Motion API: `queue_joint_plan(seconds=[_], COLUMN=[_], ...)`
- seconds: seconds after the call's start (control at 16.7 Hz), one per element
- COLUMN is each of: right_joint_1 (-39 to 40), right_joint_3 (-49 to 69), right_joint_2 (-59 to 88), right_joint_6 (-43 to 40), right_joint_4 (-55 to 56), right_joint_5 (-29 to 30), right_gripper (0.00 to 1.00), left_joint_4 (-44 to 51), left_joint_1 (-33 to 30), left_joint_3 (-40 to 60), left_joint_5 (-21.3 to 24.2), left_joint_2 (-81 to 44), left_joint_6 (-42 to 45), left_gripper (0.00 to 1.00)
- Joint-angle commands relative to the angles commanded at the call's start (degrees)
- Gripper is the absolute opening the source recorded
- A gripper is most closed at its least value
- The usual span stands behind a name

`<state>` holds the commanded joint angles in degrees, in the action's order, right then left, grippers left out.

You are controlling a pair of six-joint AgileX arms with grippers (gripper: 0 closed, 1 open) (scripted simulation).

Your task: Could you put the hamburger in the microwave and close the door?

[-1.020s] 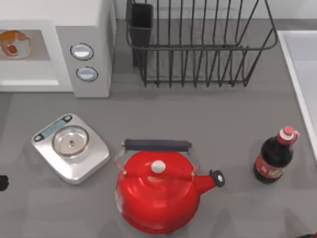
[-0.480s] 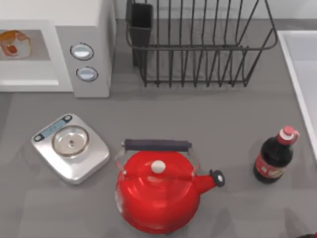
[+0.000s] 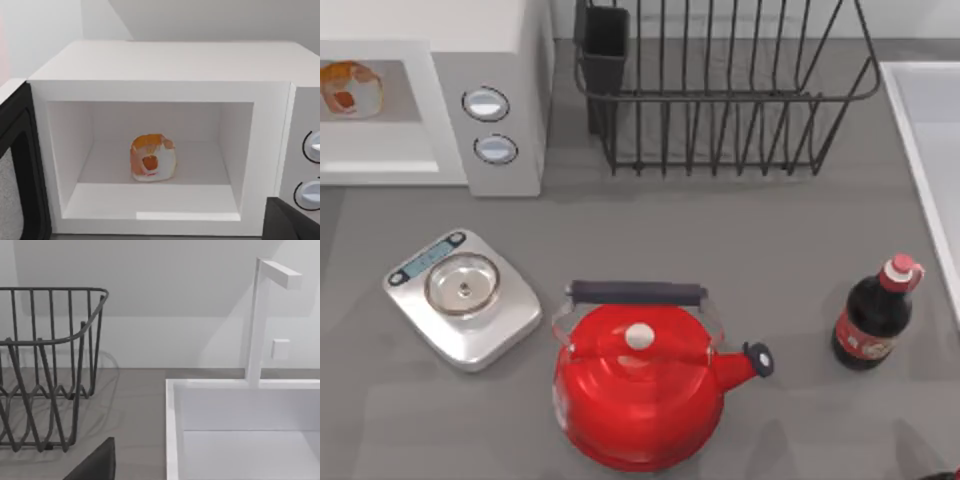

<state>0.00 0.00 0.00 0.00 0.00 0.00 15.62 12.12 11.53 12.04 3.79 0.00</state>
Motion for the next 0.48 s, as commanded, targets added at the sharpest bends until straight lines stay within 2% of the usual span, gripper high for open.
queue_joint_plan(seconds=[0.24,0.48], right_joint_1=[0.0,0.0], right_joint_3=[0.0,0.0], right_joint_2=[0.0,0.0], right_joint_6=[0.0,0.0], right_joint_4=[0.0,0.0], right_joint_5=[0.0,0.0], right_gripper=[1.0,1.0], left_joint_4=[0.4,4.4], left_joint_1=[1.5,9.9], left_joint_3=[1.5,11.5], left_joint_5=[0.3,4.0], left_joint_2=[-1.8,-12.4], left_joint_6=[1.7,9.4], left_gripper=[0.0,0.0])
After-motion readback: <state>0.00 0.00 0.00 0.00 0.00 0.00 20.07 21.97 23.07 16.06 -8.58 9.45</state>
